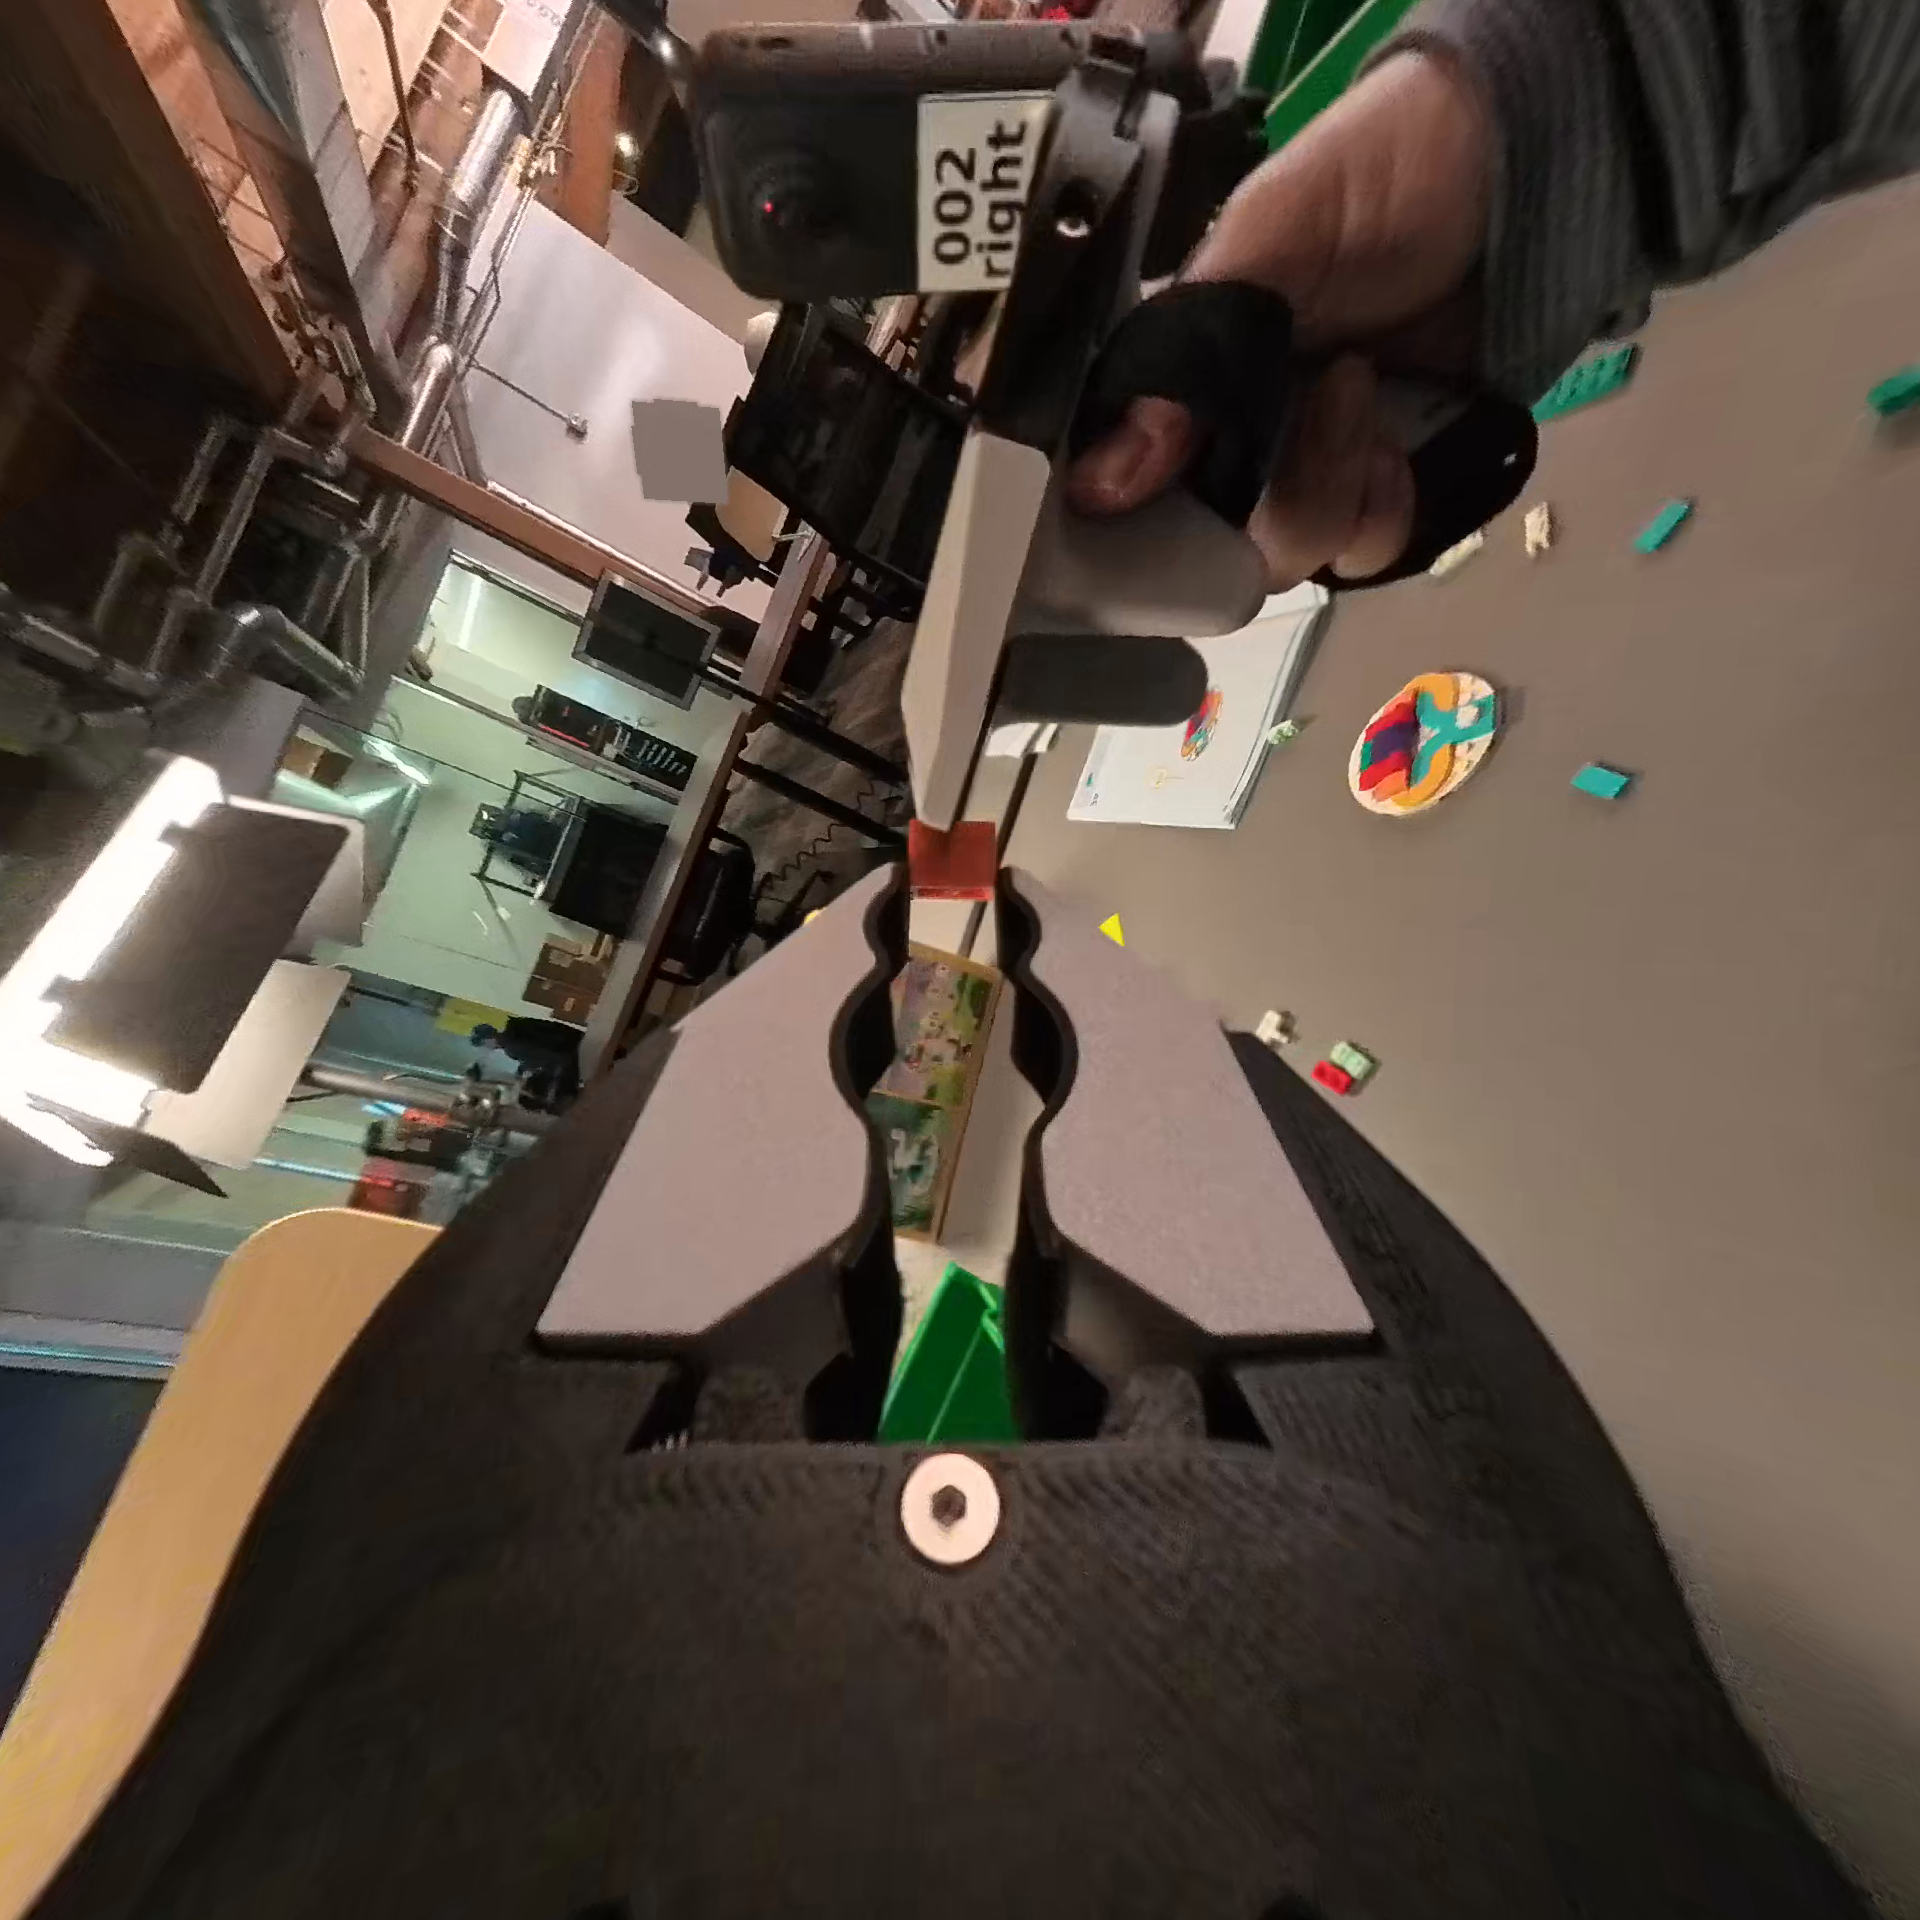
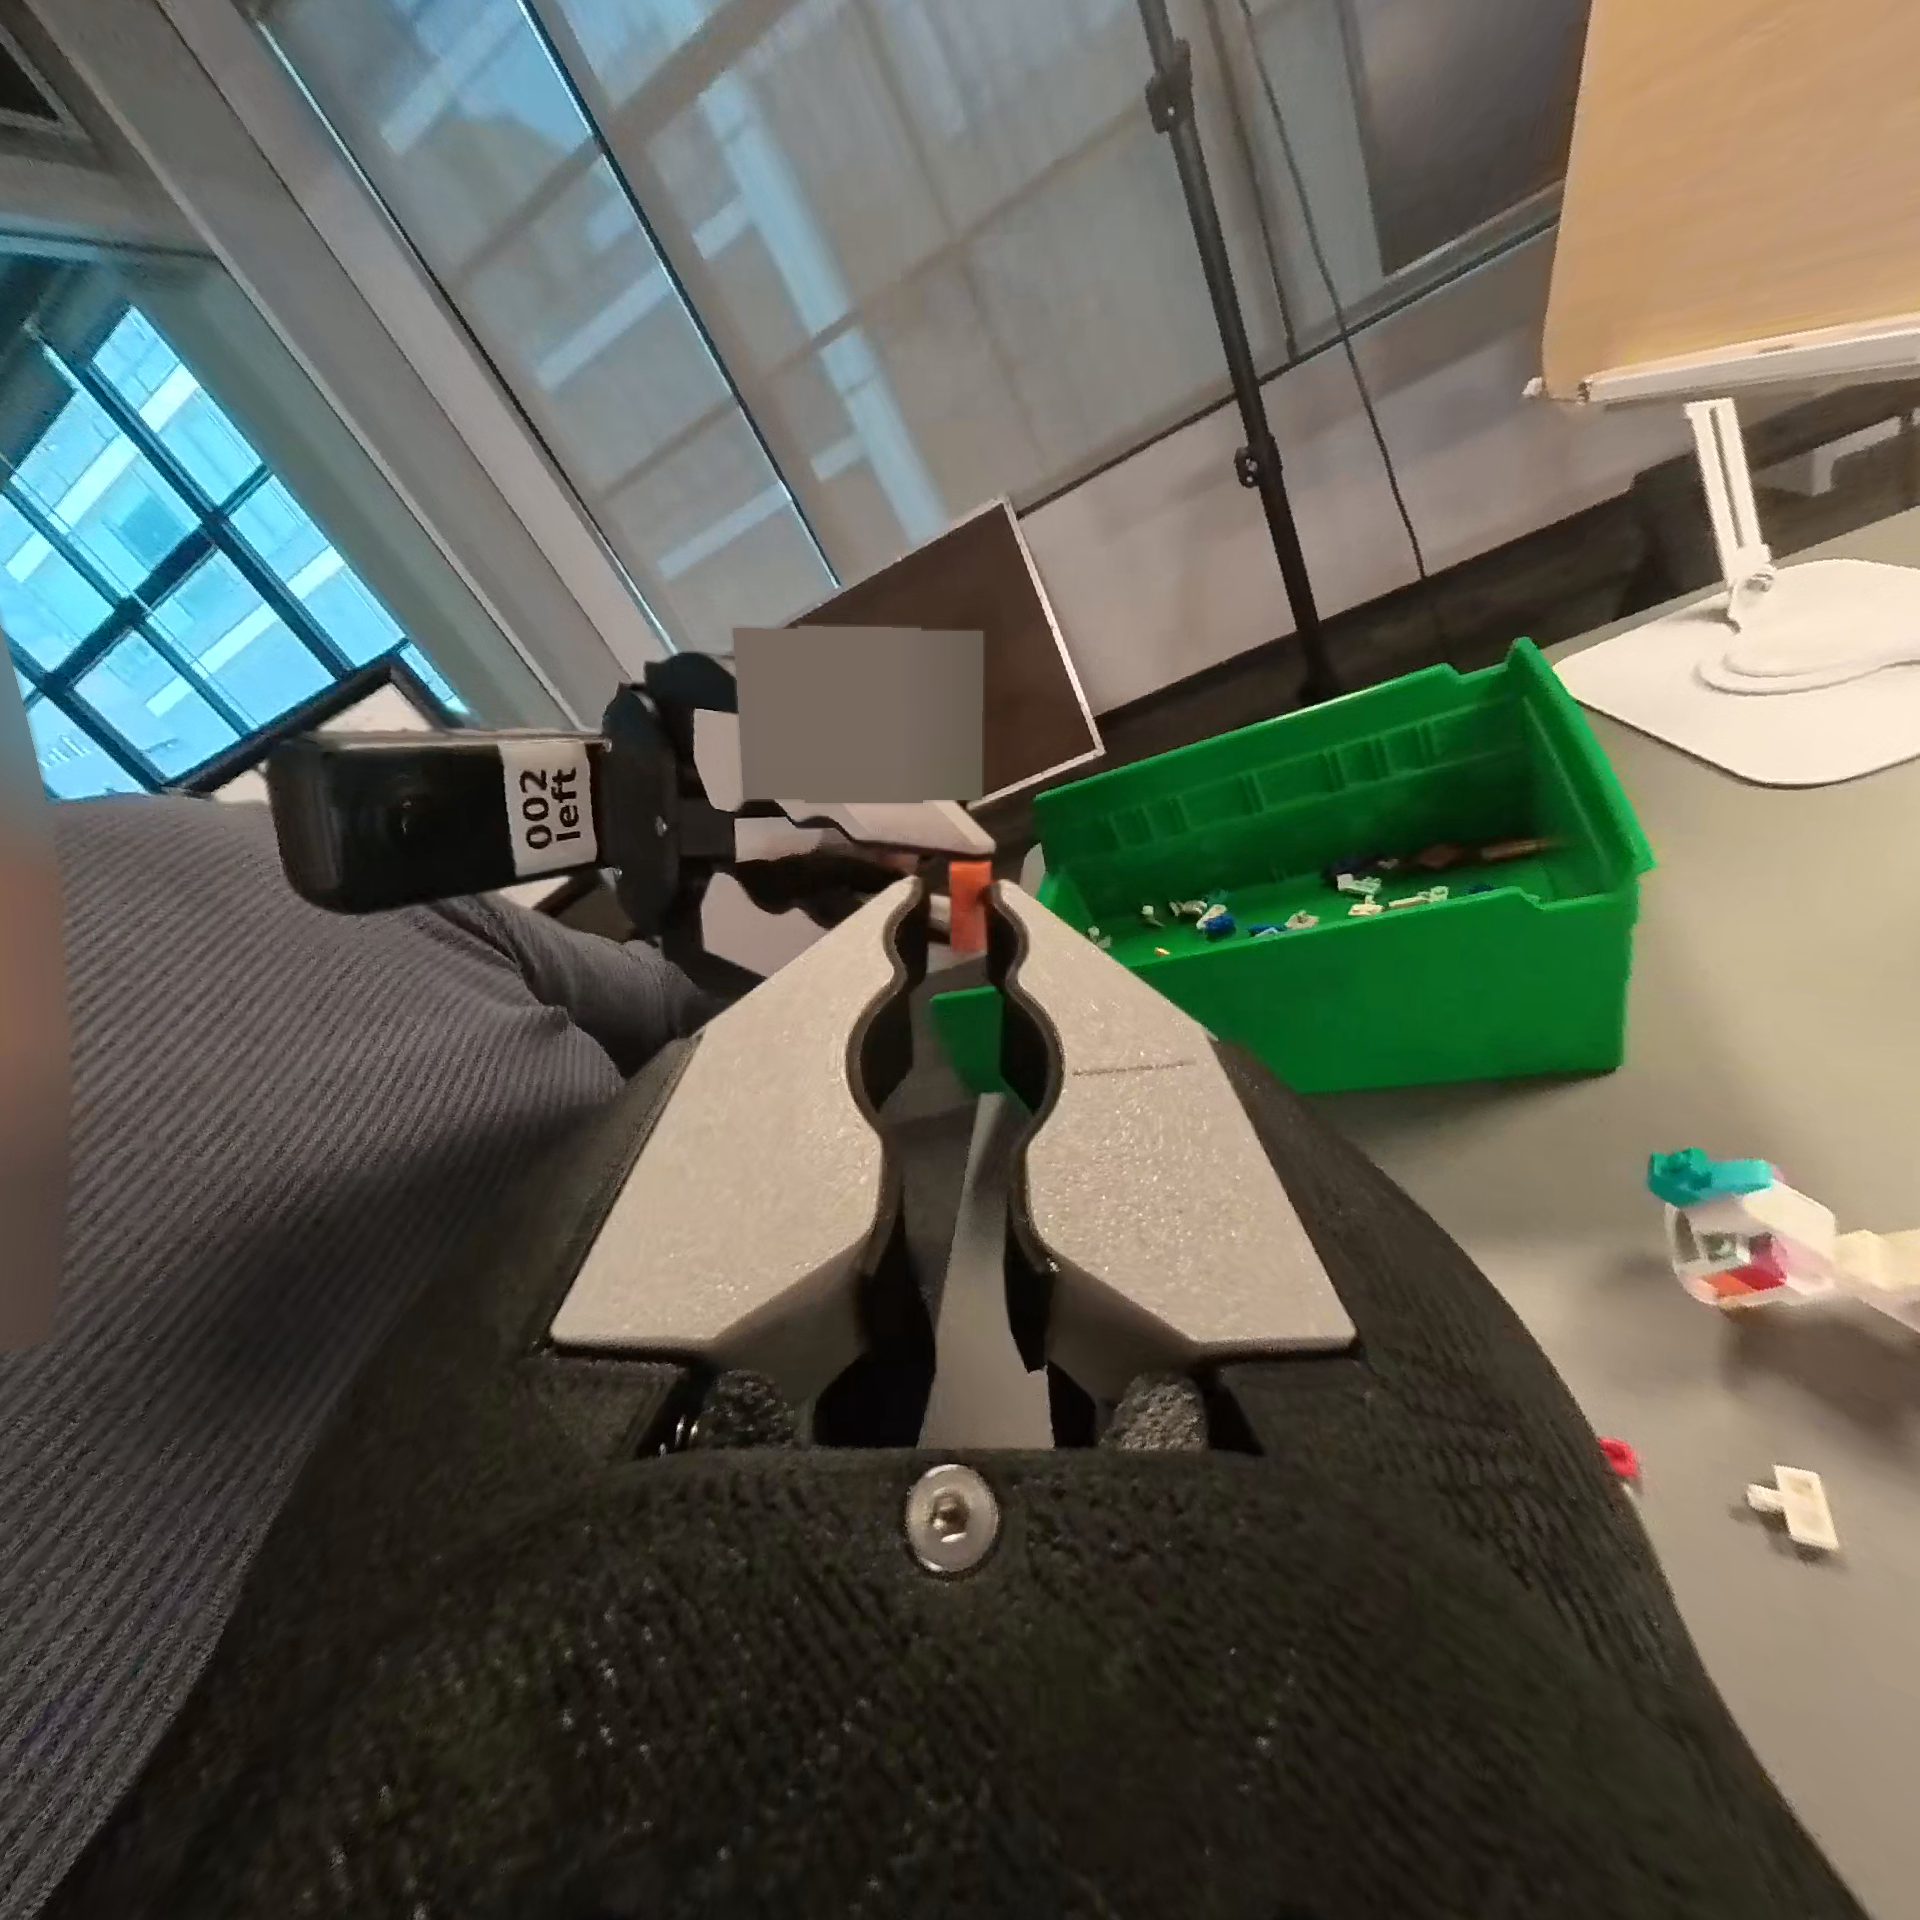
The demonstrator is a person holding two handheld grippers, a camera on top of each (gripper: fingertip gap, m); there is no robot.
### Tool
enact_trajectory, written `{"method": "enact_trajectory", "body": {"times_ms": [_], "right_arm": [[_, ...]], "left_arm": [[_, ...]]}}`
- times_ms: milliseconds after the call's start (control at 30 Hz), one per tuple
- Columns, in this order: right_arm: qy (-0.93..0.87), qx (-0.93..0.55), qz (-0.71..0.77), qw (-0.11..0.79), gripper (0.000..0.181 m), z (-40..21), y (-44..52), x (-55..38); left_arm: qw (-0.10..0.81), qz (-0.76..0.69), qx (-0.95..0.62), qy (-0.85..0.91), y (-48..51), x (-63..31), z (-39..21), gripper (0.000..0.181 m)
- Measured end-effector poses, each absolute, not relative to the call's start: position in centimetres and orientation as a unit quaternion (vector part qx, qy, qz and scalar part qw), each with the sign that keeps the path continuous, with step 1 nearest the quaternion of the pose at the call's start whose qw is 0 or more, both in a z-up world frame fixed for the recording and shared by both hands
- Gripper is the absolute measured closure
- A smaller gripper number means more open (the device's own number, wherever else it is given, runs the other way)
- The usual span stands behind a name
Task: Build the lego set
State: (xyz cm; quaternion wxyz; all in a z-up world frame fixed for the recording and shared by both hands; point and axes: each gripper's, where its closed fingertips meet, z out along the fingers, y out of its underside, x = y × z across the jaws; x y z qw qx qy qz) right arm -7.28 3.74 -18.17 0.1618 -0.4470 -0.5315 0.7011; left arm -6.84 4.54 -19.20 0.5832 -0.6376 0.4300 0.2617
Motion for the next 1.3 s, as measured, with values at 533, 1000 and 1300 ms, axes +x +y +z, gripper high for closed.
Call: {"method": "enact_trajectory", "body": {"times_ms": [533, 1000, 1300], "right_arm": [[-0.53, -0.444, 0.712, 0.122, 0.174, -18.7, 3.5, -6.9], [-0.553, -0.393, 0.711, 0.184, 0.176, -17.9, 4.0, -6.1], [-0.595, -0.3, 0.693, 0.274, 0.176, -17.0, 3.0, -4.8]], "left_arm": [[0.598, 0.253, -0.615, 0.448, 4.9, -5.9, -19.2, 0.166], [0.663, 0.078, -0.65, 0.362, 4.4, -5.0, -18.3, 0.155], [0.645, -0.106, -0.69, 0.312, 3.9, -3.7, -18.2, 0.171]]}}
